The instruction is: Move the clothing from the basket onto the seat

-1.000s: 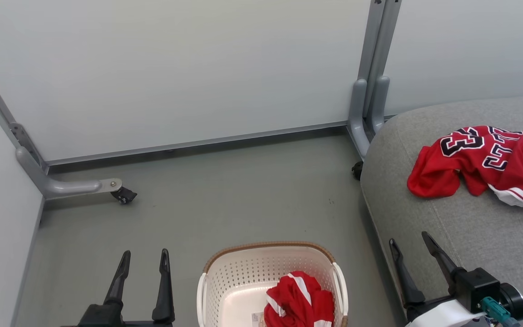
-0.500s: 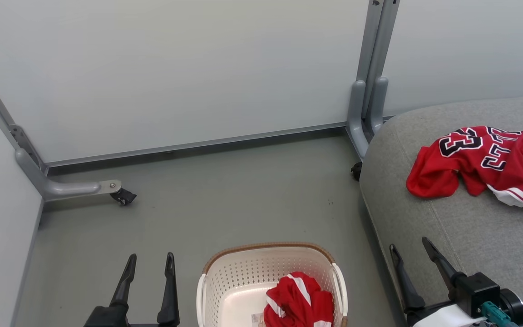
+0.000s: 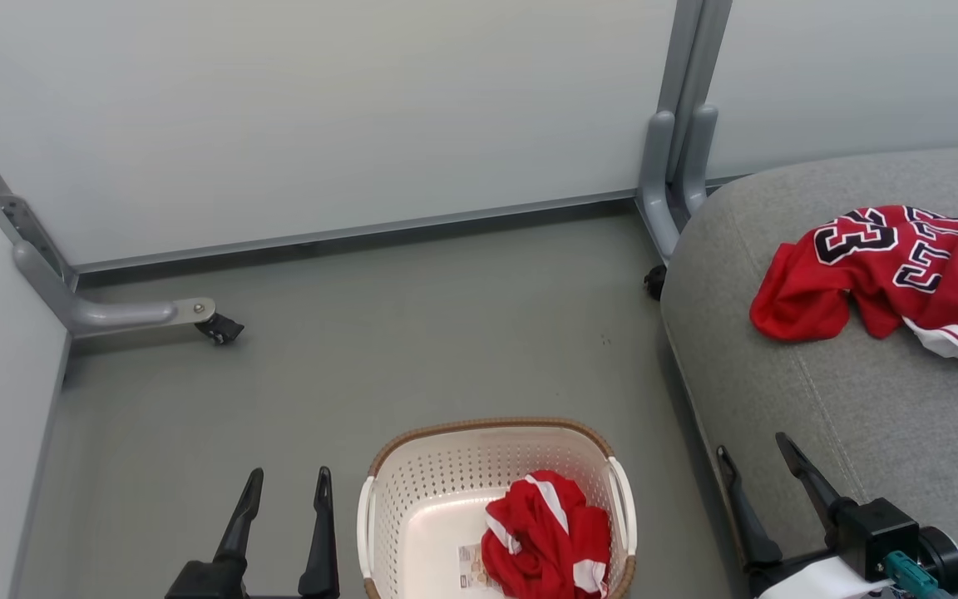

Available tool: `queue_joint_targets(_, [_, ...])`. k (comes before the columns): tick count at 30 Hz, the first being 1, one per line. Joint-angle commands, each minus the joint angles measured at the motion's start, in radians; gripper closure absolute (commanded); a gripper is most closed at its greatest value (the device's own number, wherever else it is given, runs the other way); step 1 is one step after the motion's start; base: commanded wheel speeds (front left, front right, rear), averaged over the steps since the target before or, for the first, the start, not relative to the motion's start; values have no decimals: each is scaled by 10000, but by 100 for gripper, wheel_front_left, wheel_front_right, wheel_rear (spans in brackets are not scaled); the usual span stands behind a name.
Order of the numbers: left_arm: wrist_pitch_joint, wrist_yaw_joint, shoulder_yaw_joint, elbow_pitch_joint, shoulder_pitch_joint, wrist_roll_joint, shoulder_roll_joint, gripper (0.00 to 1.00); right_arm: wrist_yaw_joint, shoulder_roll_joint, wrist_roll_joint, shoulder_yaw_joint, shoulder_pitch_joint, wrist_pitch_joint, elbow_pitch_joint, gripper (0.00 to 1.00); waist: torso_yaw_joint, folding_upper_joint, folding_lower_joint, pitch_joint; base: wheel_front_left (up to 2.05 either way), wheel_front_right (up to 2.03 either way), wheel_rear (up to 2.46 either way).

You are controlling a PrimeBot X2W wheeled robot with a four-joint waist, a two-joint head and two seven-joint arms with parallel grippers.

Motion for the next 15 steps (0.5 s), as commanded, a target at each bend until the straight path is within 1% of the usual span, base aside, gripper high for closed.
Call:
queue_joint_targets(1, [-8, -28, 3, 9, -165, -88, 3, 0, -14, -70, -72, 4, 20, -24, -35, 0, -23, 0, 0, 314, 0, 0, 0])
queue_joint_targets(3, [-8, -51, -15, 13, -306, -92, 4, 0, -14, -101, -95, 45, -106, -24, -81, 0, -41, 0, 0, 634, 0, 0, 0])
queue_joint_targets(9, [-8, -251, -111, -34, -1248, 2, 4, 0, -14, -165, -229, -79, -915, -22, -365, 0, -12, 0, 0, 2251, 0, 0, 0])
queue_joint_targets(15, [-8, -635, -387, 188, -2549, 150, 4, 0, -14, -217, -367, -295, -1811, -22, -803, 0, 71, 0, 0, 3978, 0, 0, 0])
